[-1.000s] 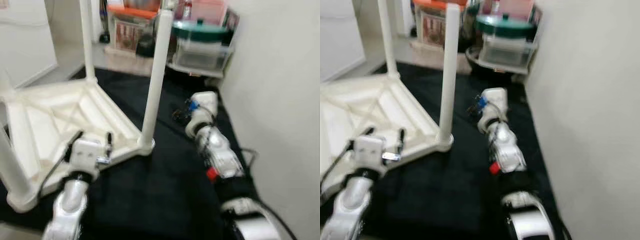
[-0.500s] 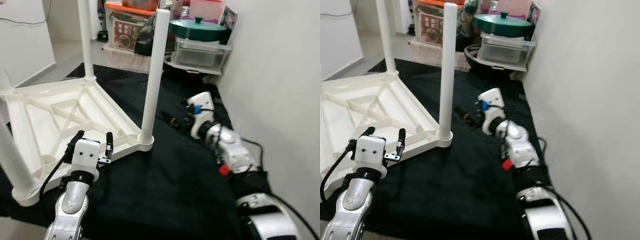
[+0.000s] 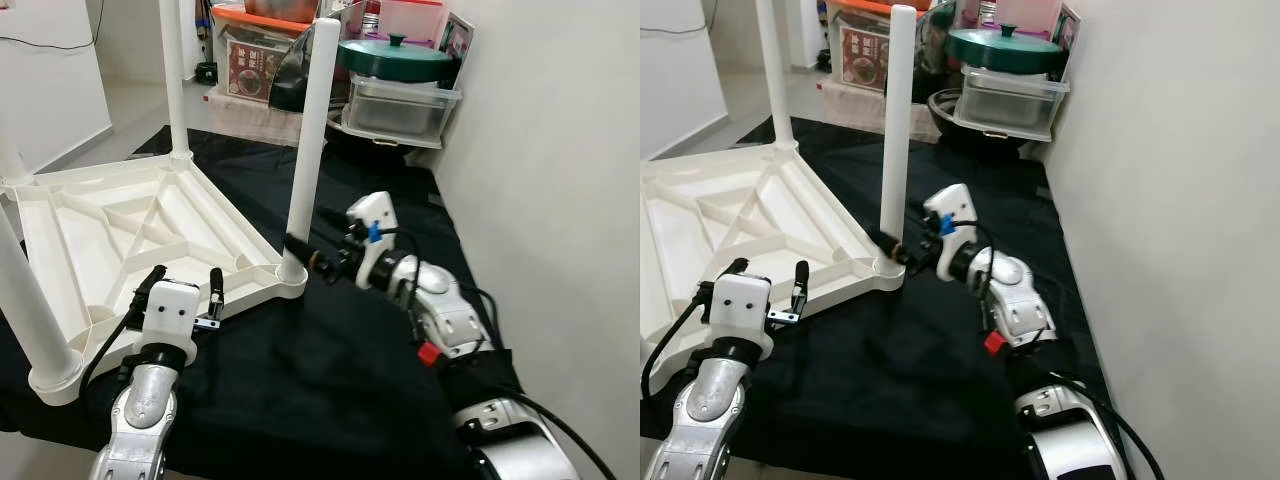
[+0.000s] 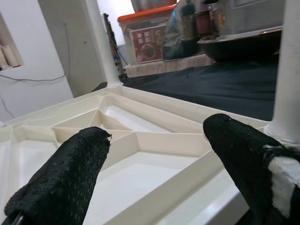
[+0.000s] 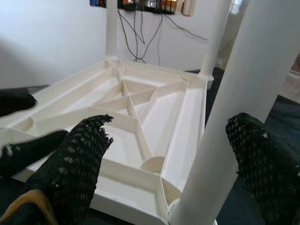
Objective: Building children table
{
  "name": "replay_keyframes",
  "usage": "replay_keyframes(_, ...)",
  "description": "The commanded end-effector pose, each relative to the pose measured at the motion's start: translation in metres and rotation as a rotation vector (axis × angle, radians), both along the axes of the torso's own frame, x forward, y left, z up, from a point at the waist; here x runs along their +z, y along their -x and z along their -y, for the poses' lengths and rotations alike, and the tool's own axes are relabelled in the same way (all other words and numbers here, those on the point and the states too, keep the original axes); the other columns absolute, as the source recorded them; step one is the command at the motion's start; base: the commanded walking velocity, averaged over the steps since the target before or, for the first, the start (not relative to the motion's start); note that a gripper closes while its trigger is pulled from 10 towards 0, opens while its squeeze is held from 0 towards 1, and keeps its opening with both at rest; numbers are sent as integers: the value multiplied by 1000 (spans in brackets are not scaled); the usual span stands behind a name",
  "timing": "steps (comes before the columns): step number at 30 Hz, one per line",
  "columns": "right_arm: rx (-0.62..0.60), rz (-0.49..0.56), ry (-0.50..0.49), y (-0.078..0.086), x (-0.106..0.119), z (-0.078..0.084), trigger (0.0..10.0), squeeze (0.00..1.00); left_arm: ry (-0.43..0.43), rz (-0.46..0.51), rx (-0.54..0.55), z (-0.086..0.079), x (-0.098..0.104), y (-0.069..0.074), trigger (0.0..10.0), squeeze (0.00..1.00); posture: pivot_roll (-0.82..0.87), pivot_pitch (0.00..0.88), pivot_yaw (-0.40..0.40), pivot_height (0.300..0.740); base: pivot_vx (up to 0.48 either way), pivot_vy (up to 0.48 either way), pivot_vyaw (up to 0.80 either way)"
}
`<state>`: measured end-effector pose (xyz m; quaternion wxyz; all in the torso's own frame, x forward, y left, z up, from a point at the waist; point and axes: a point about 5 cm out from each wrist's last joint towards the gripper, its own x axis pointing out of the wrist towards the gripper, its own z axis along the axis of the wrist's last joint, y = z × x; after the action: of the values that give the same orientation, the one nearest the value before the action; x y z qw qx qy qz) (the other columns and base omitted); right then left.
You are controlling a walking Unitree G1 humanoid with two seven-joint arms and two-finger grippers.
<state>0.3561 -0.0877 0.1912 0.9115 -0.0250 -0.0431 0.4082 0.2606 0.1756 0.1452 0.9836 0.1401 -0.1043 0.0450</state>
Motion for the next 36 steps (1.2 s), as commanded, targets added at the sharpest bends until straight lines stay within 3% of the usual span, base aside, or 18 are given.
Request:
replay_keyframes(1,-27,-6,25,-1,-6,3,10000,0,-7,-8,3,2,-2,0,10000,0,129,0,-152,740,0,0,0)
replay_keyframes(18,-134,-38,6,-10,-8,12,10000,0,-8,-6,2,2,-2,-1,10000,0,127,0,-148,740,0,0,0)
replay_keyframes(36,-143,-21,-24,-16,0,-33,10000,0,-17,0,9,2,-1,0,10000,0,134,0,-153,740,0,0,0)
